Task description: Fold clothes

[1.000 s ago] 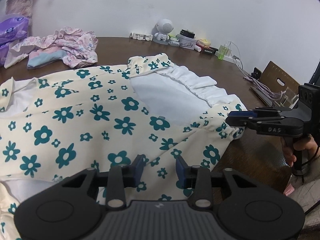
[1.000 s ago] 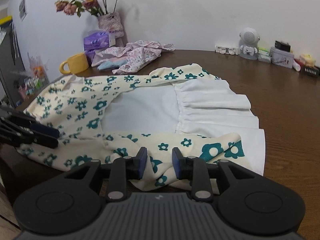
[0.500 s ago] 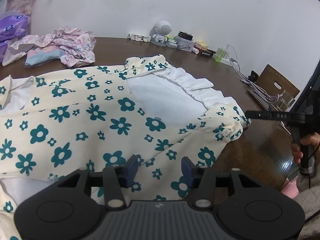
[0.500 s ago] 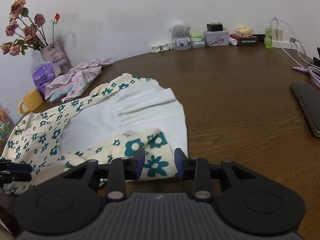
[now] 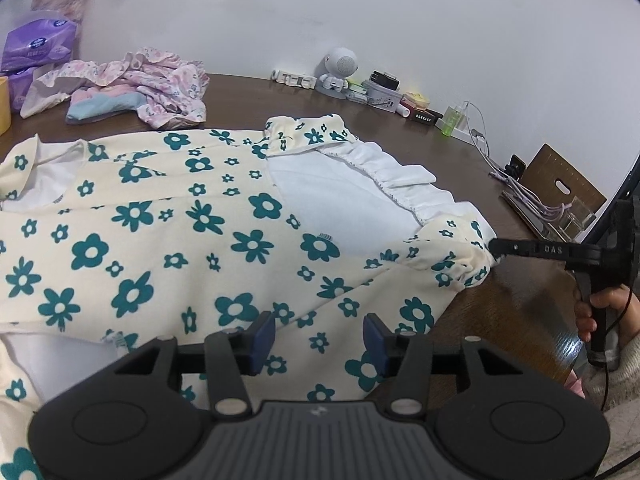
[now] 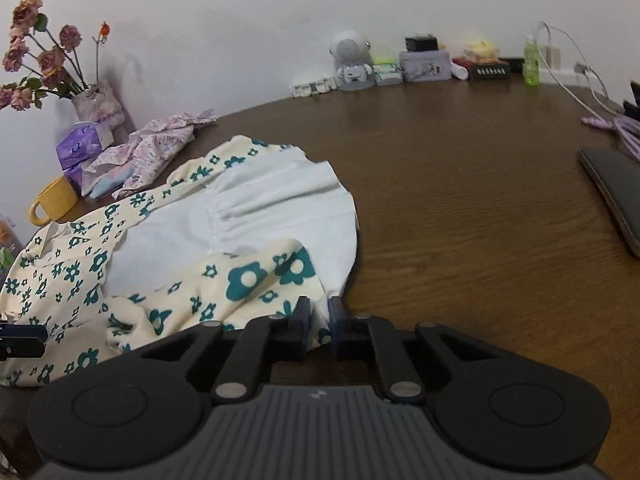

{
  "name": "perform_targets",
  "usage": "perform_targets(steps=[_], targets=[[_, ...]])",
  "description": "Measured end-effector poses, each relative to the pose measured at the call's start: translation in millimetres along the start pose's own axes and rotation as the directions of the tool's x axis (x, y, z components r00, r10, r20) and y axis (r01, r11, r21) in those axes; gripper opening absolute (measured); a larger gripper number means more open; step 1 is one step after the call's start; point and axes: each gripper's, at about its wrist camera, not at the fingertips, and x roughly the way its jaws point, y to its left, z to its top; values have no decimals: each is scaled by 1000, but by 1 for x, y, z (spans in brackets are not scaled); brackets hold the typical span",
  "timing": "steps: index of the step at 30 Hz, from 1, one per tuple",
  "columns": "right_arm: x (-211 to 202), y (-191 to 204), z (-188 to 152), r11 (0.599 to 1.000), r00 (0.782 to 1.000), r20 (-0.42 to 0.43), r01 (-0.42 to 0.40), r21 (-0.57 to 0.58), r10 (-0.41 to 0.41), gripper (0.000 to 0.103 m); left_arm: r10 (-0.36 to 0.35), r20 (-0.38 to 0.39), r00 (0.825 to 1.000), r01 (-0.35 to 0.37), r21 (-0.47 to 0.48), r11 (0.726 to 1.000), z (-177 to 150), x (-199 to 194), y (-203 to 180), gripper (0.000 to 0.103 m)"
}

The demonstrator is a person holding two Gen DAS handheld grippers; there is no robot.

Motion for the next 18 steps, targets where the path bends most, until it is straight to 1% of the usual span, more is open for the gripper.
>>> perform_targets(steps=[4,7,10,14,16,18], targets=[[5,1,7,1000,1000,22,-3,-18,3,7,-2,2,1000,2,-3,1000,-2,-1,1,47],[10,1,8,1000,1000,23,0,-25,1,7,-4,4,1000,4,-8,1000,-3,-2,2,47],[13,-1,4,1000,1000,14,7,-16,-6,7,-6,7,1000,6,-7,1000,-5,-3,3,47],[12,-3,1,1000,999,32,4,9,-5,8,-7,9,1000,7,10,1000,-5,-3,2,48],[9,-5,2,999,999,42,-1,50,-1,12,-6,9,1000,6,7,1000,-5,-3,2,48],[0,-6,3,996,997,72,-12,89,5,24,8,17,1000,-8,10,1000,-6,-6,1,49]])
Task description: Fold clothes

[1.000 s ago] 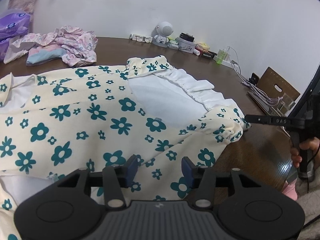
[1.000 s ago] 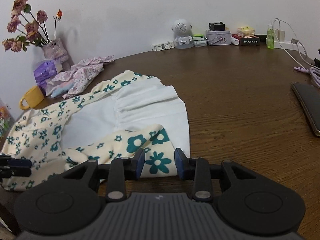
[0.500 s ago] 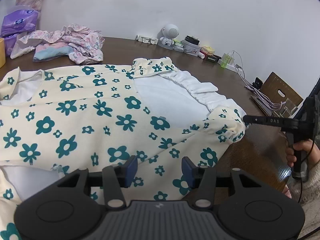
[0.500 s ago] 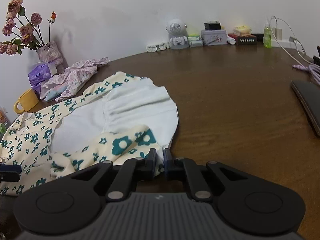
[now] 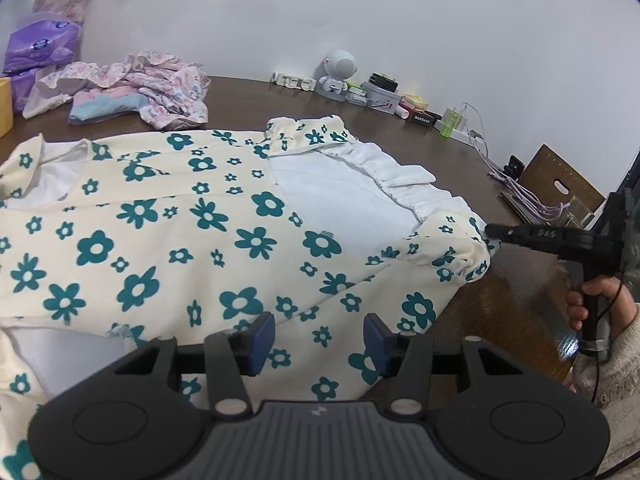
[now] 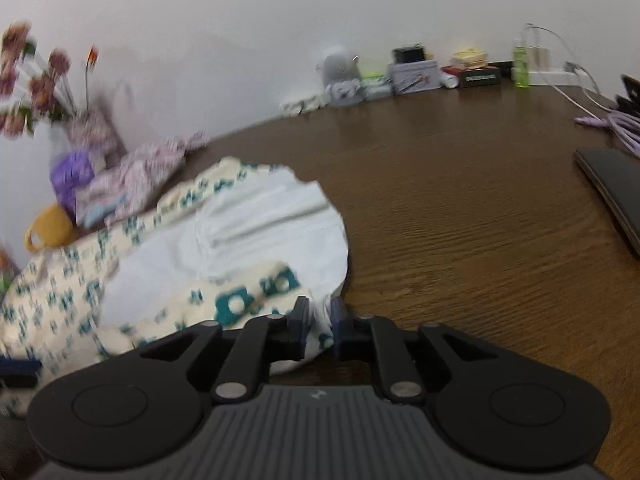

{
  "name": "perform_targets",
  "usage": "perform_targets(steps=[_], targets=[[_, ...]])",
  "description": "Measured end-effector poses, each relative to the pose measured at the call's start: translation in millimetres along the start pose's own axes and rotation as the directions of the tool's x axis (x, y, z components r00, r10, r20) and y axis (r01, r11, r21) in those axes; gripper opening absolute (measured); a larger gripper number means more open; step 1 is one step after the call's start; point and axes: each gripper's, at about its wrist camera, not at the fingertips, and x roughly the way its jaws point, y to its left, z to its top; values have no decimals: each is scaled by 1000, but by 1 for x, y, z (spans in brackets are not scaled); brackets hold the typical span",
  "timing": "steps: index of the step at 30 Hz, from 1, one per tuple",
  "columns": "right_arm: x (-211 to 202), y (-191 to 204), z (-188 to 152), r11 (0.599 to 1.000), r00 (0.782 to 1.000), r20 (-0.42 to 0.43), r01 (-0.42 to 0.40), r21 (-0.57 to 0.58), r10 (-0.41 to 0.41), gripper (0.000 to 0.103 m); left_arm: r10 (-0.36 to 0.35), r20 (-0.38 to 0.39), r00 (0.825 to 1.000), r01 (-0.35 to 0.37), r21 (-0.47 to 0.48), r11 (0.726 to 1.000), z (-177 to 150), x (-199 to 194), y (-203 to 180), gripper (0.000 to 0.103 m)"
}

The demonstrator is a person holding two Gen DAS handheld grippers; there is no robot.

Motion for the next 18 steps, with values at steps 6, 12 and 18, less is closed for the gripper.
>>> perform_targets(steps=[6,12,18], targets=[[-25,41,-4,992,993,51,-98,-80,102,26,101,75,992,-102,14,995,-3,-25,1,50],[-14,100,-21,959,984,18,-166,-228,175,26,198,84,977,-196,-32,980,-13,-43,15,47],[9,108,-32,957,992,-52,-128,-261,119,24,263,55,963,-255,-114,960,-36,-58,40,41]])
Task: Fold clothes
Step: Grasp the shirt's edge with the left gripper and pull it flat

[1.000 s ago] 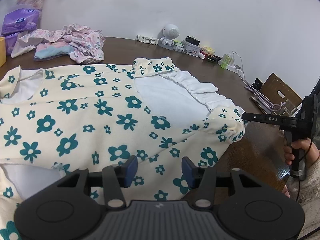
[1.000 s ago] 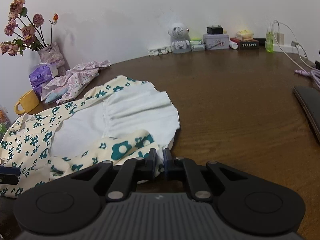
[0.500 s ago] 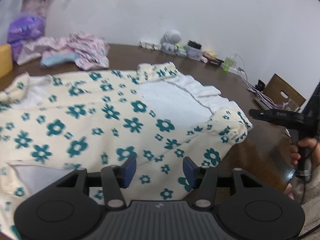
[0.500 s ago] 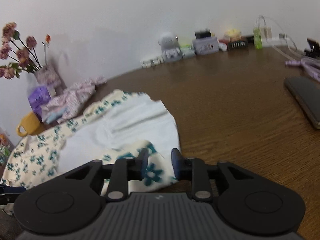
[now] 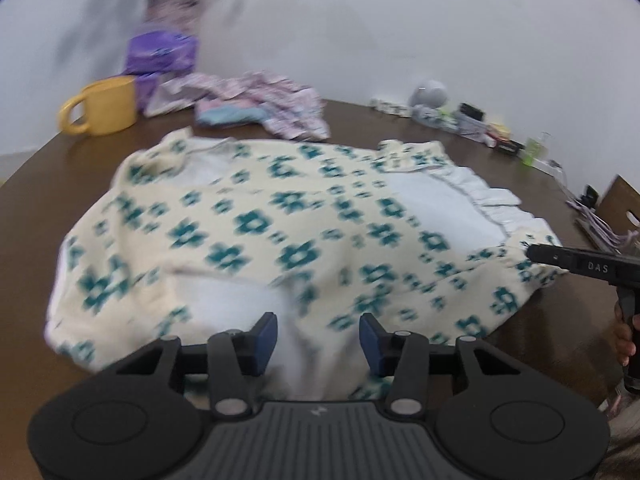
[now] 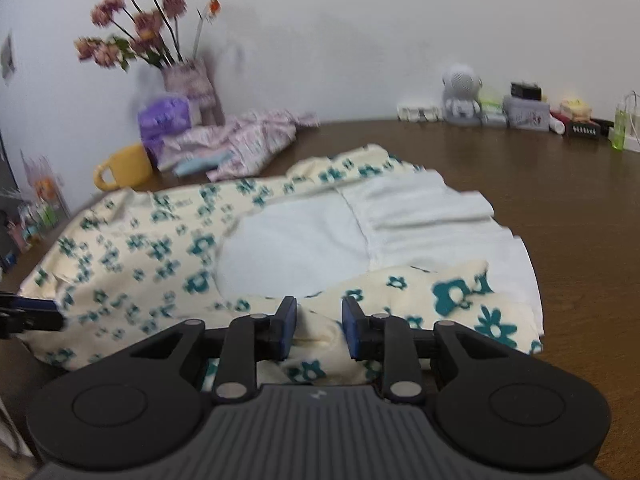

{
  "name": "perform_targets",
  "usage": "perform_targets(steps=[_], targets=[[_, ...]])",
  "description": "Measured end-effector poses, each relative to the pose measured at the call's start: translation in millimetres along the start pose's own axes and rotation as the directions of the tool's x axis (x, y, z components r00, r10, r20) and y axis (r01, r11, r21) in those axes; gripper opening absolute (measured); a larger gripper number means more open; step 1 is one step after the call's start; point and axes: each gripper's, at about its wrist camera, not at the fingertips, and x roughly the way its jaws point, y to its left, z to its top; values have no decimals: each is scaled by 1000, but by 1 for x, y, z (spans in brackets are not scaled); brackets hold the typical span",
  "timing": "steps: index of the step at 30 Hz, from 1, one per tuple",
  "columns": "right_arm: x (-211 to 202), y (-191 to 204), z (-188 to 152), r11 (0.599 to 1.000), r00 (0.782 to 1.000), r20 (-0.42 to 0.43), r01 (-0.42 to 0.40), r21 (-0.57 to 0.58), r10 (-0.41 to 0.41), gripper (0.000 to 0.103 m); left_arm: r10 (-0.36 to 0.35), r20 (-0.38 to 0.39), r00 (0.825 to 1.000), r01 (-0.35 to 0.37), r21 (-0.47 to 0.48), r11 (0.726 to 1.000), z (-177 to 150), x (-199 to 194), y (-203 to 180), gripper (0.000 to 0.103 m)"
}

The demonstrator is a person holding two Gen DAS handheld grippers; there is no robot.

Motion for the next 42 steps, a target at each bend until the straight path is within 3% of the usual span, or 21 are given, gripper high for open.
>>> perform_targets(steps=[5,9,13,18,22,28,30,32,34,36,39,42], targets=[[6,-3,-7,1000,1000,-28,12,-10,-13,23,1,13,1000,-1,-30,1000,-7,-6,17,29],[3,-2,-2,1000,999,-32,11,25,-10,26,-11,36,999,13,-62,998,-6,-10,24,30],[-3,19,9,997,997,11,-70,14,70,26,-33,96,995,41,-84,996,8,-15,31,35],[16,62,20,984,988,-13,-154,-91,153,26,119,99,988,-121,16,992,26,-9,32,36],[42,79,24,979,985,-67,-166,-116,159,26,247,89,965,-258,138,956,34,-1,36,37],[65,91,22,976,979,-121,-179,-124,164,26,280,24,960,-279,206,938,37,17,48,36],[68,91,22,977,978,-132,-180,-117,165,27,261,14,965,-260,179,949,38,13,54,36],[68,89,23,977,976,-130,-187,-107,173,28,222,7,975,-222,74,972,41,1,63,44],[67,89,25,976,976,-121,-191,-105,178,29,204,14,979,-202,-56,978,40,-12,74,47],[69,90,27,971,972,-120,-213,-105,200,29,213,20,977,-208,-150,966,36,-20,81,44],[75,94,27,962,964,-130,-249,-116,233,29,239,-5,971,-235,-210,949,32,-19,85,40],[78,97,25,956,962,-134,-258,-140,240,29,232,-38,972,-235,-224,946,30,-13,87,26]])
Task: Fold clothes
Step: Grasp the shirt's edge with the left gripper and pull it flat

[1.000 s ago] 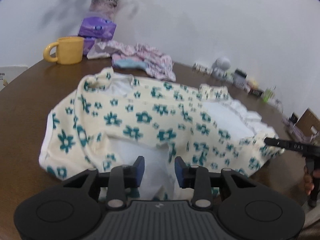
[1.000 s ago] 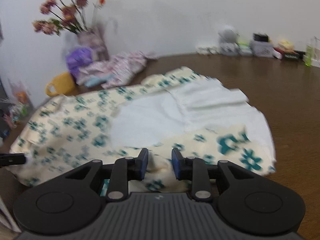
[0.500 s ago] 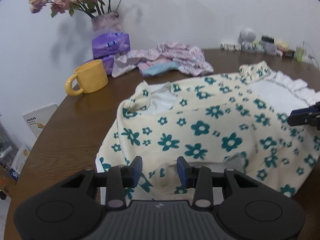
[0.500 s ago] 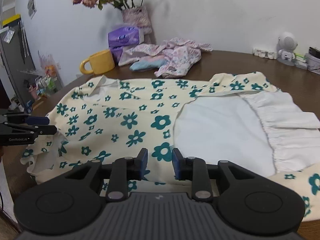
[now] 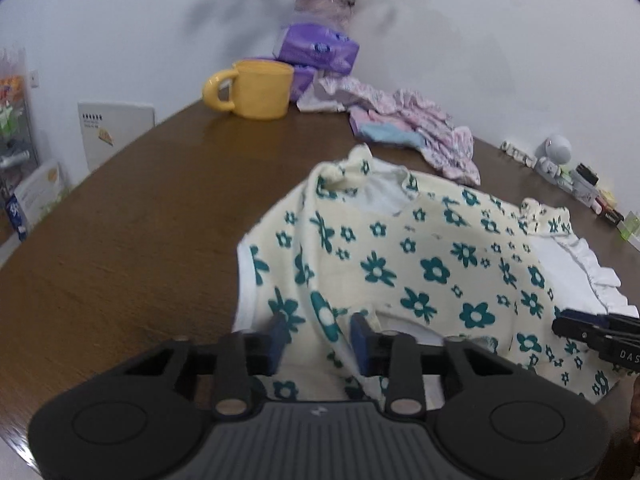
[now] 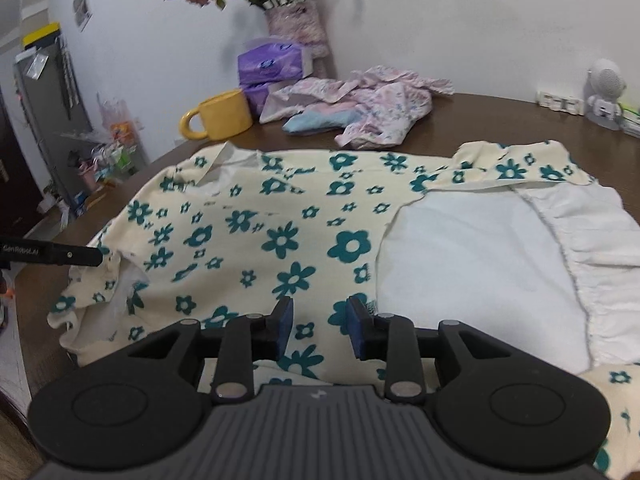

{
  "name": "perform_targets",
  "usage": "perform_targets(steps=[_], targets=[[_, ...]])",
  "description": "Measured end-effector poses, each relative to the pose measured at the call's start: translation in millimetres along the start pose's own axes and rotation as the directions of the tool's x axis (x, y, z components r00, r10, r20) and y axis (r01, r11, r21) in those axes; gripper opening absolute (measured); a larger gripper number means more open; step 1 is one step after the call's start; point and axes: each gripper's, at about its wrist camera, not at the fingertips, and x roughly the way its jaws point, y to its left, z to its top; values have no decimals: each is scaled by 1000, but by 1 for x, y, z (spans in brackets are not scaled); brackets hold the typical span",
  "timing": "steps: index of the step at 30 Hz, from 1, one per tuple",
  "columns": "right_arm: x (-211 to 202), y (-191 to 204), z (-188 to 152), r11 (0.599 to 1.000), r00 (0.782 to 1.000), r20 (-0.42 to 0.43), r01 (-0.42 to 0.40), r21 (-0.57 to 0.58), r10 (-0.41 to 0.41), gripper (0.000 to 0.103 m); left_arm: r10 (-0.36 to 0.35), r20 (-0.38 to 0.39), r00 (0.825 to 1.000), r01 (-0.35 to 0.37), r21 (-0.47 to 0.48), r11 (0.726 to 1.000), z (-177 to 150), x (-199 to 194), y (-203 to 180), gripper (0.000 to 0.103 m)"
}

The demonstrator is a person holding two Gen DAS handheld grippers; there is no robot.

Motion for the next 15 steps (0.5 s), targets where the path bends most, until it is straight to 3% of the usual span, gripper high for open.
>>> perform_targets(steps=[2,3,8,12,15], targets=[[2,1,-1,1000,1000,0,-3,-16,3,30,13,-9,1000,-12,24,1000,0,2,-4,4],[2,2,-2,1000,1000,3,-4,-21,4,30,23,-10,1000,-22,41,999,0,2,-6,2],[2,4,-5,999,1000,12,3,-51,-3,30,92,-18,996,-88,151,985,-1,-1,-14,2],[2,3,-5,998,1000,17,6,-57,-5,30,104,-26,994,-98,174,980,0,0,-14,3],[3,3,-6,998,1000,20,8,-58,-6,32,72,-22,997,-69,118,991,1,-3,-10,17]])
